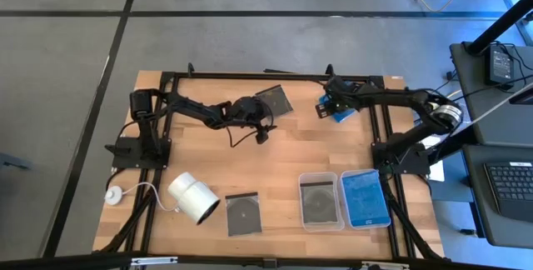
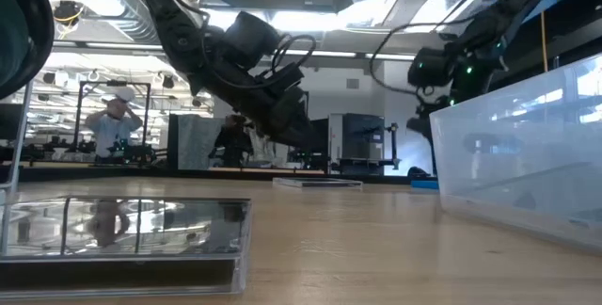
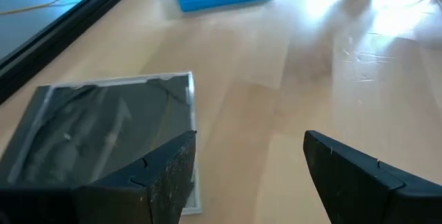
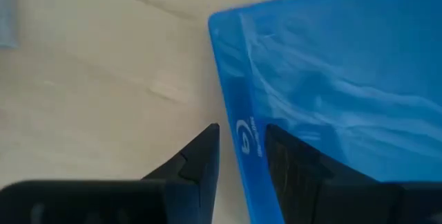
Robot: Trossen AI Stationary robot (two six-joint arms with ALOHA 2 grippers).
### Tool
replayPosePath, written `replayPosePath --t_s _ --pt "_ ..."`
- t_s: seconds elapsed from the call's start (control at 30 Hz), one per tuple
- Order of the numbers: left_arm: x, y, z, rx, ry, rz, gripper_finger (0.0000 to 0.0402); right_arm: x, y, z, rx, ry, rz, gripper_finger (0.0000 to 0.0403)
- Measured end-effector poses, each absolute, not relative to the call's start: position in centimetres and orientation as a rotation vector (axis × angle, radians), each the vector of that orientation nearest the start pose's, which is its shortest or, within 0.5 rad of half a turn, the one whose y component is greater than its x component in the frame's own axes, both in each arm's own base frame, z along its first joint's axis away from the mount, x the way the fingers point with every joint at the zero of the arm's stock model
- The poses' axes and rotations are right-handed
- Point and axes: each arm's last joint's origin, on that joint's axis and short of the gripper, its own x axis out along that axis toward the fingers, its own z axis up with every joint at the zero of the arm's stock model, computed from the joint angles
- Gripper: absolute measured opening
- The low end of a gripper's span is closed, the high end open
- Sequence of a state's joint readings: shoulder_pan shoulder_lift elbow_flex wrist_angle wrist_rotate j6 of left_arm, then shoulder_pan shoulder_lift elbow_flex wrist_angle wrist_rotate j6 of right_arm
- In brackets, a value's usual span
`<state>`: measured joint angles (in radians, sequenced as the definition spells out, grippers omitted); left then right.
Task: Pick & place jewel cases by type
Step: Put the blue CD case into the right transparent bin
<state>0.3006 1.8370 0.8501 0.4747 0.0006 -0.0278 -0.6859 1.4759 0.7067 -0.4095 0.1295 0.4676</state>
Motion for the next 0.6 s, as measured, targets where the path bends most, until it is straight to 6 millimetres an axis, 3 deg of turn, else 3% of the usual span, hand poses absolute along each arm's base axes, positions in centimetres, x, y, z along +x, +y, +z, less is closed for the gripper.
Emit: replayPosePath --t_s 0.3,0.6 --pt "34.4 10.1 13.9 -0.093 0.507 0.287 0.0265 20.3 -15.8 13.1 0.735 1.053 -0.922 0.0120" --pt "34.3 10.2 13.8 -0.096 0.527 0.288 0.0265 23.3 -11.0 13.0 0.677 1.105 -0.702 0.0120"
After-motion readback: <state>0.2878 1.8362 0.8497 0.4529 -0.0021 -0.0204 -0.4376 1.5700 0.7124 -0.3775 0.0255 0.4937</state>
